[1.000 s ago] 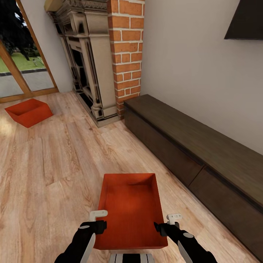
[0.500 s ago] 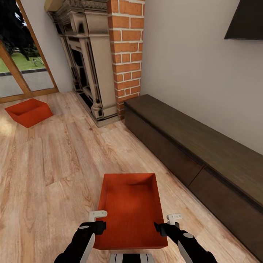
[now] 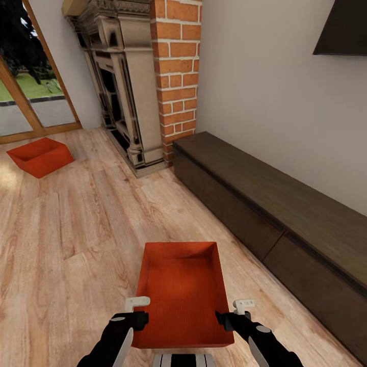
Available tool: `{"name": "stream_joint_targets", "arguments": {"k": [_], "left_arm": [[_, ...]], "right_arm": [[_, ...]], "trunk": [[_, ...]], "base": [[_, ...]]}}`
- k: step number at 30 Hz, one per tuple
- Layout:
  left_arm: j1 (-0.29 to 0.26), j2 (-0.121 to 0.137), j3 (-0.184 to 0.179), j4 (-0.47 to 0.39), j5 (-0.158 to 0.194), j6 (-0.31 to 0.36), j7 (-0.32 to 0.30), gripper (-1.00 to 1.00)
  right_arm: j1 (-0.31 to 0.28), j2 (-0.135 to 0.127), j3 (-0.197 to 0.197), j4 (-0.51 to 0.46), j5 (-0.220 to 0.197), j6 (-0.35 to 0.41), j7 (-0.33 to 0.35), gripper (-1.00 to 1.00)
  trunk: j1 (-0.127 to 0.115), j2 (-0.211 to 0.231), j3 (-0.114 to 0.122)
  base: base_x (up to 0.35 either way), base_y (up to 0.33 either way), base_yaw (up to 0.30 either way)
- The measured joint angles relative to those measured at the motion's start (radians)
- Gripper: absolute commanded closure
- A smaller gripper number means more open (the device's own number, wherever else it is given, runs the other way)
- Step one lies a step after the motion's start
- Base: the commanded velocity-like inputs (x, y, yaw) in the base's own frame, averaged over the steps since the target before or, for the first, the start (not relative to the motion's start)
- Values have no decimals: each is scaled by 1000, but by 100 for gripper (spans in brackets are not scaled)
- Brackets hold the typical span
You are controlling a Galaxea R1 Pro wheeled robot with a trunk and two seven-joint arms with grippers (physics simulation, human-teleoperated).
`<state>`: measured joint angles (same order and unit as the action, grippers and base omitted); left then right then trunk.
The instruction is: Move the two storage containers from the living room to the garage. In the garage, place one container on the floor and stack the other container on top of it (either order is fine).
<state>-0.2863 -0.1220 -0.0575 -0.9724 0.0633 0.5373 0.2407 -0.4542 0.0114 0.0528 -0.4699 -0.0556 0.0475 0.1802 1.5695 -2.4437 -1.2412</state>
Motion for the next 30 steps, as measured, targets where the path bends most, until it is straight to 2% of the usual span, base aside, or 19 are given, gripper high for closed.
{"name": "stream_joint_targets", "arguments": {"k": [10, 15, 30], "left_arm": [[1, 3, 0, 1, -1, -3, 0, -100], [0, 3, 0, 0, -1, -3, 0, -100], [0, 3, 1, 0, -1, -4, -2, -100]], "right_arm": [[0, 0, 0, 1, 0, -1, 0, -100], [0, 0, 0, 1, 0, -1, 1, -100], [0, 0, 0, 1, 0, -1, 1, -100]], "trunk": [[0, 0, 0], [19, -35, -16], [23, -42, -19]], "base": [[0, 0, 0], [0, 0, 0], [0, 0, 0]]}}
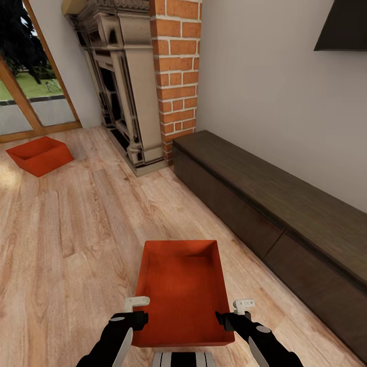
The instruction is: Move the two storage containers from the living room to the garage. In the garage, place one container on the floor and stack the other container on top of it (either order is fine).
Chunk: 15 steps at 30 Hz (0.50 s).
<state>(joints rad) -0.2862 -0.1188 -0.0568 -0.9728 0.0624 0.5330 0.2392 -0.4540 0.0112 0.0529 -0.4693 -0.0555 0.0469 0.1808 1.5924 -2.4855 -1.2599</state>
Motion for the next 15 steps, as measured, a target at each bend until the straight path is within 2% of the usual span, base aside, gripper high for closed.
{"name": "stream_joint_targets", "arguments": {"k": [2, 15], "left_arm": [[0, 0, 0, 0, 0, 0, 0, -100], [0, 2, 1, 0, 0, -2, 0, -100]], "right_arm": [[0, 0, 0, 0, 0, 0, 0, -100], [0, 0, 0, 0, 0, -1, 0, -100]], "trunk": [[8, -14, -6], [8, -14, -6]], "base": [[0, 0, 0], [0, 0, 0]]}}
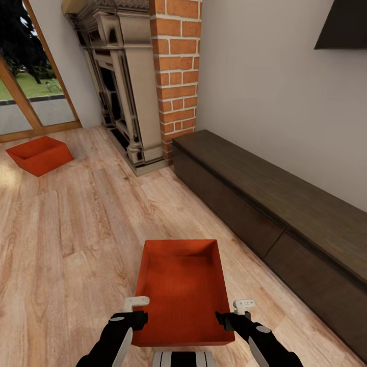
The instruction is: Move the two storage containers from the living room to the garage. In the garage, place one container on the floor and stack the other container on top of it (either order is fine).
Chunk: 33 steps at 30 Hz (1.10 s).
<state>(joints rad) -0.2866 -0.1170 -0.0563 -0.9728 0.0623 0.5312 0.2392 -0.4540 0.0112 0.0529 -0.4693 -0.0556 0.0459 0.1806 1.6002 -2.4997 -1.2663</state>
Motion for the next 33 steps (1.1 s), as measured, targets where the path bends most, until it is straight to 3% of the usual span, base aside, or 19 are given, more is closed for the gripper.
{"name": "stream_joint_targets", "arguments": {"k": [6, 10, 33], "left_arm": [[0, 0, 0, 0, 0, 0, 0, -100], [0, -1, 0, 0, 0, 0, 0, -100], [0, -2, -1, -2, 2, -12, -2, -100]], "right_arm": [[0, 0, 0, 0, 0, 0, 0, -100], [0, 0, 0, 0, 0, 0, 0, -100], [0, 0, 0, 0, 0, -5, 2, -100]], "trunk": [[0, 0, 0], [2, -1, -15], [2, -1, -15]], "base": [[0, 0, 0], [0, 0, 0], [0, 0, 0]]}}
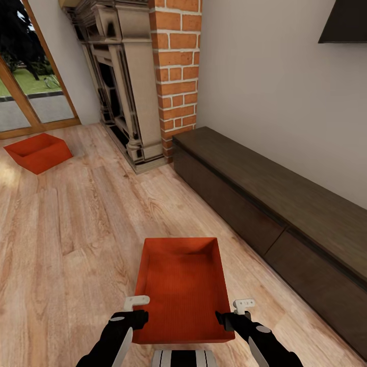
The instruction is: Move the two storage containers from the living room to the garage. In the garage, place one container on the floor and stack the other container on top of it (either order is fine).
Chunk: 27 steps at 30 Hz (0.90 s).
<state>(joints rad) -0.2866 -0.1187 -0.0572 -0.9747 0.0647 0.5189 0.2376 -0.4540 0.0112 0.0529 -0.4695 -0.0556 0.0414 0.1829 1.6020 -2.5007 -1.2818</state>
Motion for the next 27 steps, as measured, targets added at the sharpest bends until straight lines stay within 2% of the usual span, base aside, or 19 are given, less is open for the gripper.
{"name": "stream_joint_targets", "arguments": {"k": [15, 16, 17, 21, 24, 27], "left_arm": [[0, 3, 1, 1, 3, -3, -2, -100], [0, 3, 1, 1, 3, -3, -2, -100], [0, 3, 1, 1, 3, -3, -2, 100], [0, 1, 0, 2, 3, -3, -2, 100], [0, 1, -1, 2, 16, -6, -3, 100], [0, 2, -1, 2, 9, -15, -15, 100]], "right_arm": [[0, -2, -3, 0, 0, -1, 0, -100], [0, -3, -3, 0, 0, -1, 0, 100], [0, -3, -3, 0, 0, -1, 0, 100], [0, -4, -1, 0, 3, -2, -1, 100], [0, -5, -3, 0, 1, -1, 0, 100], [0, -5, -5, 0, 3, -1, -2, 100]], "trunk": [[0, 0, 0], [0, 0, 0], [0, 0, 0], [0, 0, 0], [0, 0, 0], [0, 0, 0]], "base": [[0, 0, 0], [0, 0, 0], [0, 0, 0], [0, 0, 0], [0, 0, 0], [0, 0, 0]]}}
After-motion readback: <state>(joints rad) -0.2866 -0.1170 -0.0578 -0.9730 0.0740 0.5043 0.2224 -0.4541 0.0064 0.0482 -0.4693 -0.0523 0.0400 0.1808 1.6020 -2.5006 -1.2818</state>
